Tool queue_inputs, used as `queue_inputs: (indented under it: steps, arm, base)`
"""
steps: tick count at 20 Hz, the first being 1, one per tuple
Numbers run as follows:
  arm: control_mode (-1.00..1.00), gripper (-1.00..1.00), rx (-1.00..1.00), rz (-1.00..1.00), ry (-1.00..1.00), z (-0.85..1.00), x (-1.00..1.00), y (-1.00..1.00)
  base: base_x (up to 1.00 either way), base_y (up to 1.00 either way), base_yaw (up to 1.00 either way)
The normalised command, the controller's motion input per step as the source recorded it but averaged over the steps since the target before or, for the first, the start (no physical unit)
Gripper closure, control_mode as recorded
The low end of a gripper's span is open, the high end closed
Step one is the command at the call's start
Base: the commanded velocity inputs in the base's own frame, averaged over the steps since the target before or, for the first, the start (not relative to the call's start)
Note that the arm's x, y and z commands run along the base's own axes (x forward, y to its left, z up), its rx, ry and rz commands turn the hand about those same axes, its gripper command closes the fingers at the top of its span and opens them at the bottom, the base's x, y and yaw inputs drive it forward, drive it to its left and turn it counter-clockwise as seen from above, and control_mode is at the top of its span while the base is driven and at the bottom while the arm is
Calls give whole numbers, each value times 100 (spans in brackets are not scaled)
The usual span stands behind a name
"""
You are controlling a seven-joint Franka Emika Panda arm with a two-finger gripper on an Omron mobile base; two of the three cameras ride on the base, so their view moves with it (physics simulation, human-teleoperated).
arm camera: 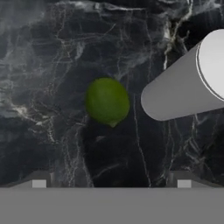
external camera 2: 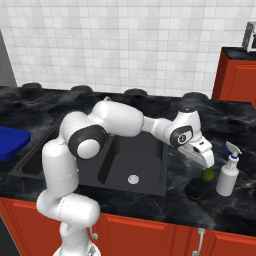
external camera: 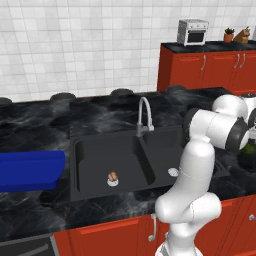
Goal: Pick up all produce items and place them in the sink. Turn on the sink faucet to wash them. Then turn the sink off and put them in the tray.
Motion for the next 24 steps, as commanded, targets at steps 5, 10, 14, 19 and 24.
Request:
queue_inputs:
  steps: [5, 10, 14, 19, 24]
  arm:
    - [-100, -100, 0, -20, -1, -13, 11, -12]
    - [-100, -100, 0, -18, 0, -19, 14, -8]
    - [-100, -100, 0, -12, -2, -15, 18, -10]
    - [-100, -100, 0, -11, -1, -17, 12, -17]
    - [-100, -100, 1, -9, 0, -18, 5, -23]
  base:
    - [0, 0, 0]
    - [0, 0, 0]
    - [0, 0, 0]
    - [0, 0, 0]
    - [0, 0, 0]
